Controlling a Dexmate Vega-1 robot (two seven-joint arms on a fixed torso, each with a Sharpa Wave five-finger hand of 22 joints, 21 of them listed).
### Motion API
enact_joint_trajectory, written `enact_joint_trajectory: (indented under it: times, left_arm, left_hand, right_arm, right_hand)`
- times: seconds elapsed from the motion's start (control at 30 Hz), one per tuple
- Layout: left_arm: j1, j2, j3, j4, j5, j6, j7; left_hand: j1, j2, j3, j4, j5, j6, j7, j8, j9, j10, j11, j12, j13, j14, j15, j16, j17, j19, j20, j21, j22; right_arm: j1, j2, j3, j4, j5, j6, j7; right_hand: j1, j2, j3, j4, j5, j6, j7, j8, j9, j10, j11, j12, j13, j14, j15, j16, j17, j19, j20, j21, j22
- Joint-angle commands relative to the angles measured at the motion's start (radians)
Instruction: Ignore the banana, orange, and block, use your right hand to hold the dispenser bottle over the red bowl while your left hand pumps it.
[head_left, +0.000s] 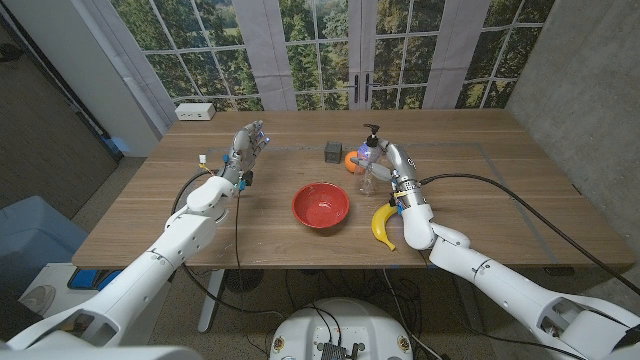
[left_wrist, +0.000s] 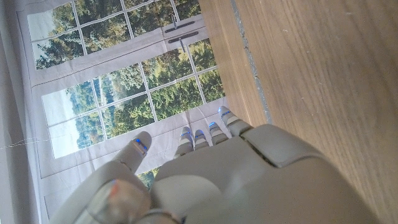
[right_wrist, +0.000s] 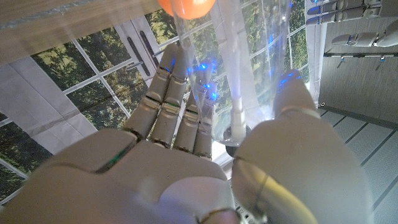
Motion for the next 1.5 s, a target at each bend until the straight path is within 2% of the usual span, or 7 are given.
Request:
enact_joint_trajectory:
  times: [0.03, 0.1, 0.33, 0.53, 0.73, 0.83, 1.5]
  left_arm:
    - [0.008, -0.007, 0.000, -0.006, 0.002, -0.007, 0.012]
    - [0.008, -0.006, 0.001, -0.008, 0.004, -0.005, 0.013]
    - [0.014, -0.007, -0.002, -0.015, 0.006, -0.009, 0.020]
    - [0.022, 0.000, -0.004, -0.030, 0.008, -0.004, 0.026]
    - [0.024, 0.005, -0.007, -0.036, 0.009, 0.000, 0.030]
    - [0.027, 0.010, -0.007, -0.044, 0.012, 0.003, 0.031]
    - [0.052, 0.018, -0.020, -0.061, 0.002, -0.008, 0.027]
  left_hand:
    - [-0.003, 0.099, 0.003, 0.003, 0.003, 0.002, -0.007, 0.000, 0.003, 0.002, 0.000, 0.000, 0.004, -0.001, -0.054, 0.003, 0.002, 0.009, -0.061, -0.001, 0.003]
    - [-0.003, 0.099, 0.003, 0.003, 0.003, 0.002, -0.007, 0.000, 0.003, 0.002, 0.000, 0.001, 0.004, -0.001, -0.054, 0.003, 0.002, 0.009, -0.061, -0.001, 0.003]
    - [-0.003, 0.099, 0.003, 0.002, 0.003, 0.002, -0.006, 0.000, 0.003, 0.002, -0.001, 0.000, 0.004, 0.001, -0.054, 0.003, 0.002, 0.009, -0.058, -0.001, 0.003]
    - [-0.002, 0.099, 0.003, 0.002, 0.004, 0.002, -0.007, 0.000, 0.003, 0.004, -0.002, 0.001, 0.004, 0.002, -0.054, 0.003, 0.002, 0.010, -0.054, -0.001, 0.003]
    - [-0.001, 0.097, 0.004, 0.000, 0.004, 0.001, -0.009, 0.000, 0.003, 0.006, -0.004, 0.001, 0.004, 0.007, -0.051, 0.004, 0.001, 0.012, -0.030, 0.000, 0.003]
    - [-0.001, 0.097, 0.004, -0.001, 0.004, 0.001, -0.009, -0.001, 0.003, 0.006, -0.004, 0.001, 0.004, 0.008, -0.048, 0.004, 0.001, 0.012, -0.026, 0.000, 0.003]
    - [0.000, 0.095, 0.004, -0.003, 0.004, 0.001, -0.004, 0.000, 0.003, 0.007, -0.003, 0.001, 0.004, 0.010, -0.047, 0.004, 0.001, 0.016, -0.029, 0.001, 0.003]
  right_arm:
    - [0.011, -0.014, 0.015, -0.004, -0.005, 0.021, -0.007]
    - [0.011, -0.024, 0.018, -0.017, 0.000, 0.015, 0.013]
    - [0.002, -0.032, 0.029, -0.032, -0.016, 0.007, -0.009]
    - [-0.012, -0.046, 0.041, -0.059, -0.007, 0.006, 0.007]
    - [-0.027, -0.051, 0.049, -0.079, -0.004, -0.008, 0.017]
    - [-0.038, -0.054, 0.054, -0.093, -0.012, -0.017, 0.010]
    - [-0.132, -0.081, 0.095, -0.217, -0.022, -0.061, -0.006]
  right_hand:
    - [0.214, 0.220, 0.092, 0.019, 0.002, 0.230, -0.160, 0.009, 0.003, 0.122, -0.114, 0.007, 0.008, 0.151, -0.242, -0.004, 0.098, -0.010, -0.121, 0.010, 0.003]
    - [0.215, 0.219, 0.092, 0.019, 0.003, 0.230, -0.159, 0.009, 0.003, 0.122, -0.113, 0.007, 0.010, 0.151, -0.243, -0.005, 0.099, -0.012, -0.121, 0.011, 0.003]
    - [0.215, 0.219, 0.088, 0.020, 0.004, 0.230, -0.162, 0.010, 0.003, 0.120, -0.113, 0.006, 0.020, 0.153, -0.242, -0.013, 0.106, -0.021, -0.121, 0.022, 0.003]
    - [0.215, 0.219, 0.086, 0.020, 0.004, 0.230, -0.163, 0.010, 0.003, 0.122, -0.114, 0.007, 0.027, 0.155, -0.242, -0.018, 0.111, -0.023, -0.122, 0.030, 0.003]
    - [0.216, 0.219, 0.085, 0.020, 0.004, 0.233, -0.162, 0.011, 0.004, 0.121, -0.115, 0.006, 0.032, 0.158, -0.243, -0.022, 0.115, -0.027, -0.123, 0.036, 0.003]
    - [0.217, 0.219, 0.084, 0.020, 0.004, 0.231, -0.161, 0.011, 0.004, 0.124, -0.114, 0.007, 0.036, 0.159, -0.243, -0.024, 0.117, -0.028, -0.123, 0.040, 0.003]
    - [0.219, 0.221, 0.080, 0.020, 0.004, 0.233, -0.158, 0.013, 0.004, 0.129, -0.115, 0.005, 0.052, 0.167, -0.243, -0.038, 0.132, -0.042, -0.124, 0.063, 0.001]
